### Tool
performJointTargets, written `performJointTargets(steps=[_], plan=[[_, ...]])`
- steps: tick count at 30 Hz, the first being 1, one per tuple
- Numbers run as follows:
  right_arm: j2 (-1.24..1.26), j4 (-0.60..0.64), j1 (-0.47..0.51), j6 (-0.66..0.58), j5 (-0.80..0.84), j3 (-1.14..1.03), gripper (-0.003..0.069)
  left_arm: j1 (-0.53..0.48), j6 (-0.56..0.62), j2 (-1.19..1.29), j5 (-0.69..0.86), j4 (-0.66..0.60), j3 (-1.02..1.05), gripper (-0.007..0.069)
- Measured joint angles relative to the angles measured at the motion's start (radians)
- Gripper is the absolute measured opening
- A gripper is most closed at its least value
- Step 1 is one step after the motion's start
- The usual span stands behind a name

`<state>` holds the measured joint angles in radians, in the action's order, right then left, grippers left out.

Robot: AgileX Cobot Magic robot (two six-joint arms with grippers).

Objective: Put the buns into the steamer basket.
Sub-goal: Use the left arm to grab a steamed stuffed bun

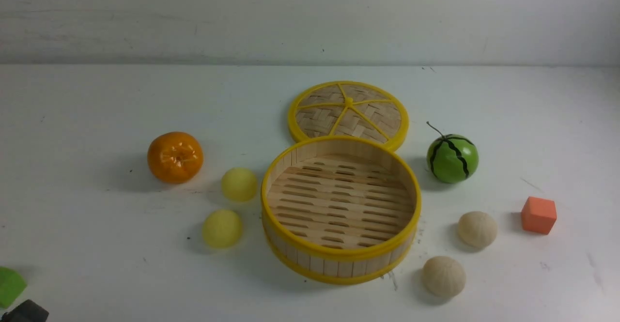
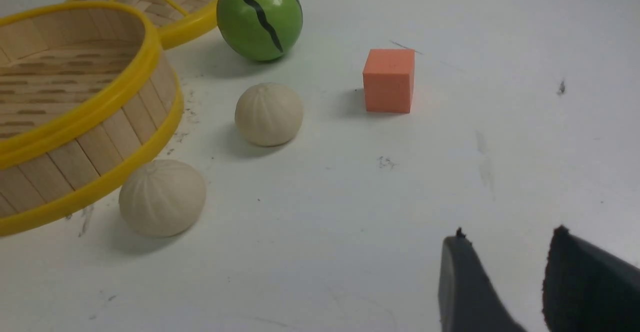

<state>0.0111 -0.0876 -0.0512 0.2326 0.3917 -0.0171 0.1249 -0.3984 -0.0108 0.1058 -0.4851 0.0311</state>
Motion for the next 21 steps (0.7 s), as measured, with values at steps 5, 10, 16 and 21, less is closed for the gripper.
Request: performJointTargets(steps=[5,10,16,21], plan=[[0.0,0.0,0.0,0.0,0.0,0.0,0.0241,0.0,-0.013,0.0,-0.081,-0.118,0.0,0.0237],[0.0,0.0,0.0,0.0,0.0,0.0,0.0241,0.0,0.016,0.0,0.003,-0.126,-0.036,0.019],[0.0,0.0,0.0,0.0,0.0,0.0,0.0241,0.0,0.21,0.157,0.316,-0.109,-0.306,-0.0003],[0.0,0.0,0.0,0.0,0.0,0.0,0.0241,0.001,0.305,0.585,0.749,-0.024,-0.594,-0.0013]])
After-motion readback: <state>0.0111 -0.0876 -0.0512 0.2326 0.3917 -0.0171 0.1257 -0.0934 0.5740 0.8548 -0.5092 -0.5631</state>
